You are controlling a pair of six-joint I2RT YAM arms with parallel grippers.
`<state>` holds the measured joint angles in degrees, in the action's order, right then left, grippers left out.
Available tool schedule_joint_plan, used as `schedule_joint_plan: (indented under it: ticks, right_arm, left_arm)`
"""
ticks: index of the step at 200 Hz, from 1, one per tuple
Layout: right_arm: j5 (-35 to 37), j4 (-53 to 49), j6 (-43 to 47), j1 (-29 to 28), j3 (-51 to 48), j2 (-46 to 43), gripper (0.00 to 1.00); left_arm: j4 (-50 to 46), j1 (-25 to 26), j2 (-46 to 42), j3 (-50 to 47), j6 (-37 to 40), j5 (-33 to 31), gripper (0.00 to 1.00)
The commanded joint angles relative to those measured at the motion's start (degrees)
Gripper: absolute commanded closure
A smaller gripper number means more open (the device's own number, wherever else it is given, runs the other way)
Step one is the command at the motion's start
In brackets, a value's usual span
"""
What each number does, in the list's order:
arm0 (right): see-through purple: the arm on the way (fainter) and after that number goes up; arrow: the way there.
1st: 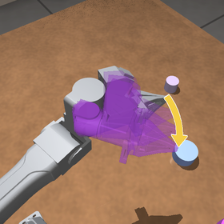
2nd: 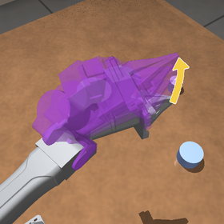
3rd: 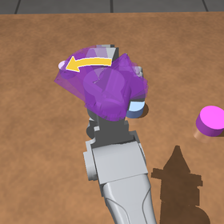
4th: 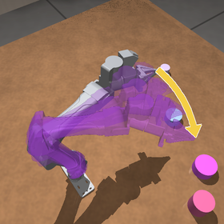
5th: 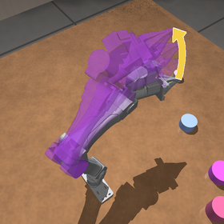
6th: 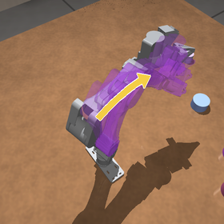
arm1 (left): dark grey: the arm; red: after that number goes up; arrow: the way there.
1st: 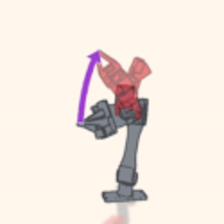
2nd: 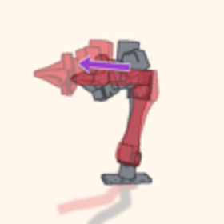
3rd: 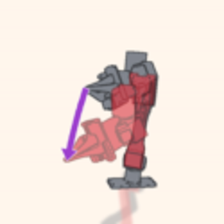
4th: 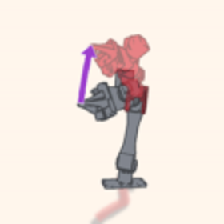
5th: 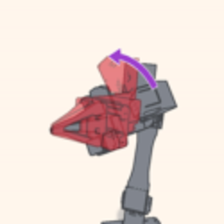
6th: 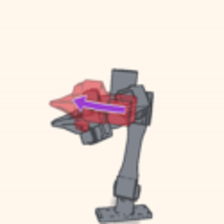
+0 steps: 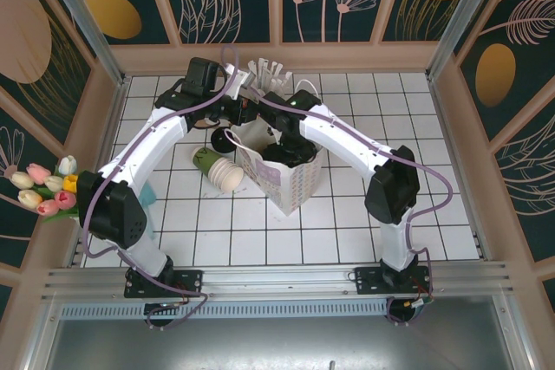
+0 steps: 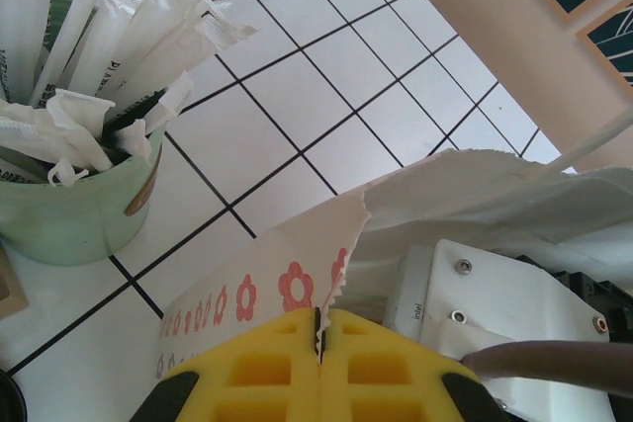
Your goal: Pack the takeout coffee
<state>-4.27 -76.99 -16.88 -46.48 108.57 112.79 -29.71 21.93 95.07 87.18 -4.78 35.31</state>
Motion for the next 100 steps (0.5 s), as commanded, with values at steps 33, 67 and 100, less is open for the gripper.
schedule_joint_plan:
  ticks: [33,67,100]
  right_arm:
    - [-0.52,-1.76,-0.86,0.34,-1.38,-1.03,0.49]
    - [-0.17,-1.76,-1.43,0.34,-1.81,-1.72,0.49]
    - [-0.85,-1.76,-1.73,0.17,0.34,-2.24,0.49]
  left_arm:
    - [1.18,0.22,-0.58,0.77,0.06,-1.24,1.00]
    - [2.89,0.19,-1.96,1.42,-0.12,-1.71,1.00]
    - [4.99,0.21,-3.02,1.34,-1.43,-0.68,1.00]
